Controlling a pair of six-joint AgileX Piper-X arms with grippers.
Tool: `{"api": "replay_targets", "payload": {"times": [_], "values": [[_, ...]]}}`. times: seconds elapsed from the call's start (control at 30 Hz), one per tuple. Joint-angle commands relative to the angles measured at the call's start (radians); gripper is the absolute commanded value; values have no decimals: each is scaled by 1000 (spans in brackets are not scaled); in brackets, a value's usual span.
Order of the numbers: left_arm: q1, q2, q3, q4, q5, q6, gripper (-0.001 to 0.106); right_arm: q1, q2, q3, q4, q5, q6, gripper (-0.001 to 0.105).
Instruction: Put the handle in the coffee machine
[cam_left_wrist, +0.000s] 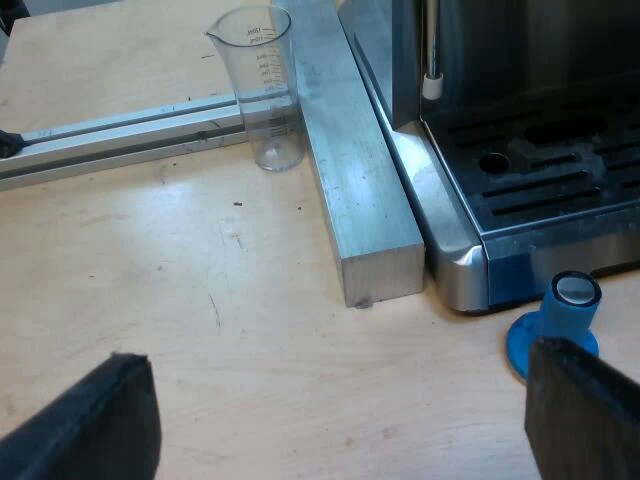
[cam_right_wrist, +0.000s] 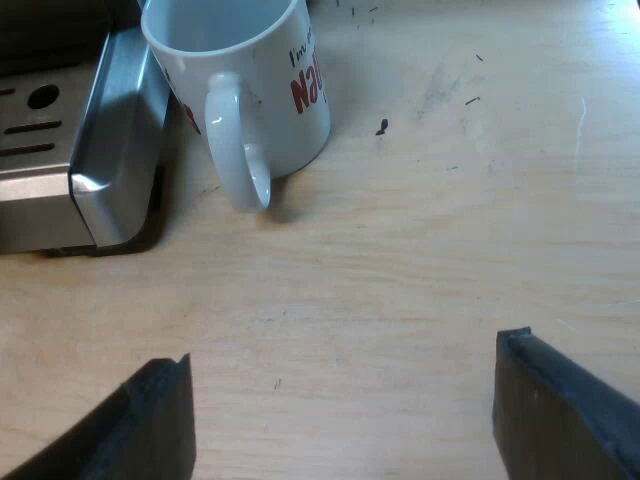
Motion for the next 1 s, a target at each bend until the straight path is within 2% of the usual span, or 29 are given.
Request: {"api": "replay_targets", "payload": {"times": [0.03, 0.47, 0.67, 0.8, 0.87, 0.93, 1.0], "values": [[2, -137, -2, -9, -15, -9, 76, -5, -45, -8, -9, -2, -4, 63], [2, -137, -2, -30, 7, -9, 76, -5, -45, -12, -15, -2, 5, 63], [2, -121, -2, -28, 64, -42, 76, -5, 6, -54, -6, -2, 5, 63], [2, -94, -2, -43, 187, -111, 74, -5, 97, -100, -6, -23, -14, 63], [-7, -79, -2, -57, 219, -133, 73, -5, 135, -117, -3, -52, -29, 63], [-32, -60, -2, -72, 238, -133, 72, -5, 207, -150, 25, -97, -65, 63], [-62, -43, -2, -73, 239, -131, 72, -2, 265, -177, 52, -111, -74, 63]]}}
